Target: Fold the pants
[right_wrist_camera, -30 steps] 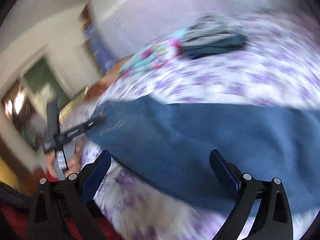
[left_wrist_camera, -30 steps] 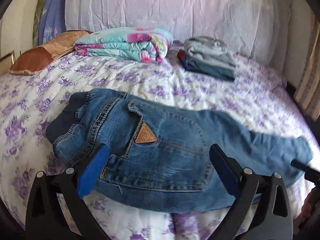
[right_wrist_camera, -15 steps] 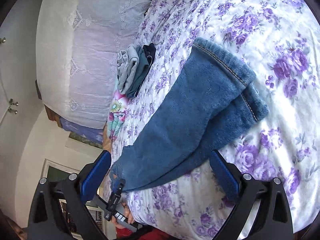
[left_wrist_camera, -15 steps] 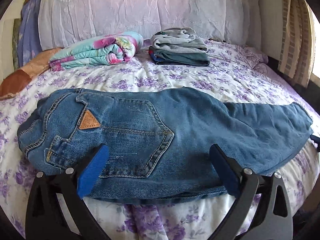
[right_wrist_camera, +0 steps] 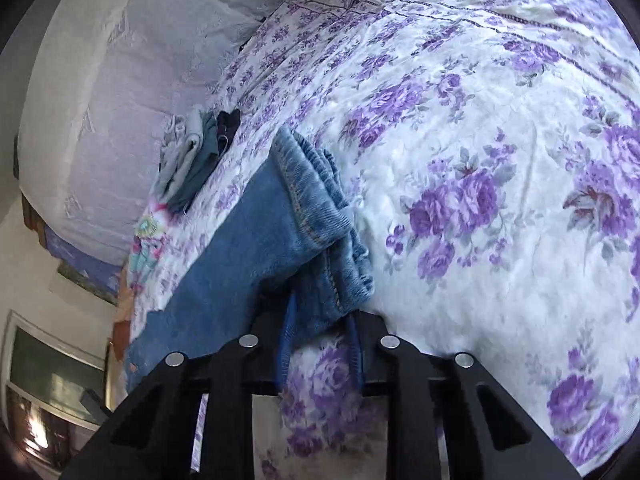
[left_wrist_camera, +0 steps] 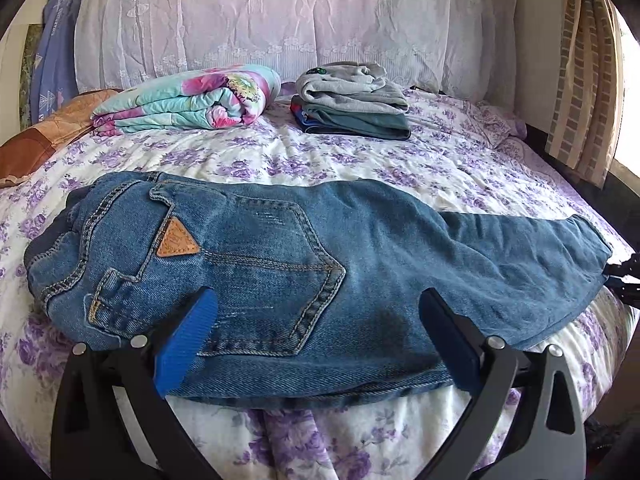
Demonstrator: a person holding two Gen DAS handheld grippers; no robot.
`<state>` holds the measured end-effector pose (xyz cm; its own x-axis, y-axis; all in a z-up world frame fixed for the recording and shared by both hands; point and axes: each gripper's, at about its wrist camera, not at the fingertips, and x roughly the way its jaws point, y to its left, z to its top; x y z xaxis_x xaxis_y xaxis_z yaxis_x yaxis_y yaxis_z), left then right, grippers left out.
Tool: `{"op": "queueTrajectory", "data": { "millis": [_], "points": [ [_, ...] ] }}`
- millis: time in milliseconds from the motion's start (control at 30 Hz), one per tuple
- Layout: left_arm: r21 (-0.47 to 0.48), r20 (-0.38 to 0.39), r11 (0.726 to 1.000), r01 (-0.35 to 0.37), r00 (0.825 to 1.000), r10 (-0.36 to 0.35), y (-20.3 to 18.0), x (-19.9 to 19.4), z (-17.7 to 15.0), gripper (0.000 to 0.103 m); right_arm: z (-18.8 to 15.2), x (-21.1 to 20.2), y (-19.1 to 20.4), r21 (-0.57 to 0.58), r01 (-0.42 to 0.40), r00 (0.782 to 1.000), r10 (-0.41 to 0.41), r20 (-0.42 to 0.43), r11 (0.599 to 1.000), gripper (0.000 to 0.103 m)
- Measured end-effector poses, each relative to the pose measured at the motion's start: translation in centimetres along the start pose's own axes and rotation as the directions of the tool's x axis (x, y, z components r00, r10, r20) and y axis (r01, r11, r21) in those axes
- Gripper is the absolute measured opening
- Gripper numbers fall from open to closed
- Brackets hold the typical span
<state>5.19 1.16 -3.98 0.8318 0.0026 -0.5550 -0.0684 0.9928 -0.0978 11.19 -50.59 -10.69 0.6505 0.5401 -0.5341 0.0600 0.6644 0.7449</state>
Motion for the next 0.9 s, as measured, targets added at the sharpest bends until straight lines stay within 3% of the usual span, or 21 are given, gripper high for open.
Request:
{"op": "queueTrajectory", "data": {
  "millis": [233,300,367,433,500,567,633,667,800,833,867,900],
  "points": [
    [0.001,-0.001,1.0,-0.002,1.0,0.002,-0.1,0.0,-0.1,0.098,0.4,-2.8,2.7,-0.112,-0.068,0.992,0.079,0.097,0.991,0.011],
    [-0.001,0.0,1.0,0.0,1.0,0.0,-0.1,-0.1,0.0,0.098,0.4,-2.3,2.2,-0.138,-0.018,0.997,0.029,0.076,0.99,0.011],
    [0.0,0.002,1.0,0.001,1.0,-0.001,-0.1,-0.1,-0.1,0.098,0.1,-0.5,-0.1,-0.088,0.011,1.0,-0.01,0.017,0.996,0.01],
    [0.001,0.002,1.0,0.005,1.0,-0.005,0.0,-0.2,-0.1,0.098,0.2,-0.7,-1.2,-0.064,-0.049,0.999,0.05,0.019,0.997,0.009],
    [0.002,0.002,1.0,0.004,1.0,-0.004,0.0,-0.2,-0.1,0.098,0.5,-1.8,-0.7,-0.039,-0.035,0.998,0.037,0.045,0.999,0.017],
    [0.0,0.004,1.0,0.007,1.0,-0.007,0.0,-0.2,-0.1,0.098,0.8,-3.7,-0.2,-0.046,0.029,0.992,-0.023,0.125,0.999,0.023],
    [-0.004,0.008,1.0,0.012,1.0,-0.012,0.0,-0.3,-0.2,0.098,0.8,-5.4,0.5,-0.063,0.046,0.981,-0.033,0.192,0.997,0.024],
    [-0.006,0.01,1.0,0.015,1.0,-0.015,0.1,-0.4,-0.2,0.098,0.8,-5.8,1.2,-0.073,0.017,0.979,-0.002,0.203,0.997,0.024],
    [-0.005,0.01,1.0,0.016,1.0,-0.016,0.1,-0.4,-0.2,0.098,0.2,-5.5,5.1,-0.183,-0.075,0.978,0.108,0.176,0.98,0.027],
    [-0.006,0.01,1.0,0.018,1.0,-0.018,0.1,-0.4,-0.2,0.098,0.2,-4.9,5.8,-0.197,-0.085,0.979,0.119,0.166,0.977,0.033],
    [-0.005,0.009,1.0,0.018,1.0,-0.018,0.1,-0.4,-0.2,0.098,0.2,-4.0,5.9,-0.193,-0.082,0.982,0.112,0.151,0.978,0.047],
    [-0.005,0.009,1.0,0.018,1.0,-0.018,0.1,-0.4,-0.1,0.098,0.2,-3.1,5.6,-0.176,-0.065,0.987,0.09,0.135,0.982,0.051]
  ]
}}
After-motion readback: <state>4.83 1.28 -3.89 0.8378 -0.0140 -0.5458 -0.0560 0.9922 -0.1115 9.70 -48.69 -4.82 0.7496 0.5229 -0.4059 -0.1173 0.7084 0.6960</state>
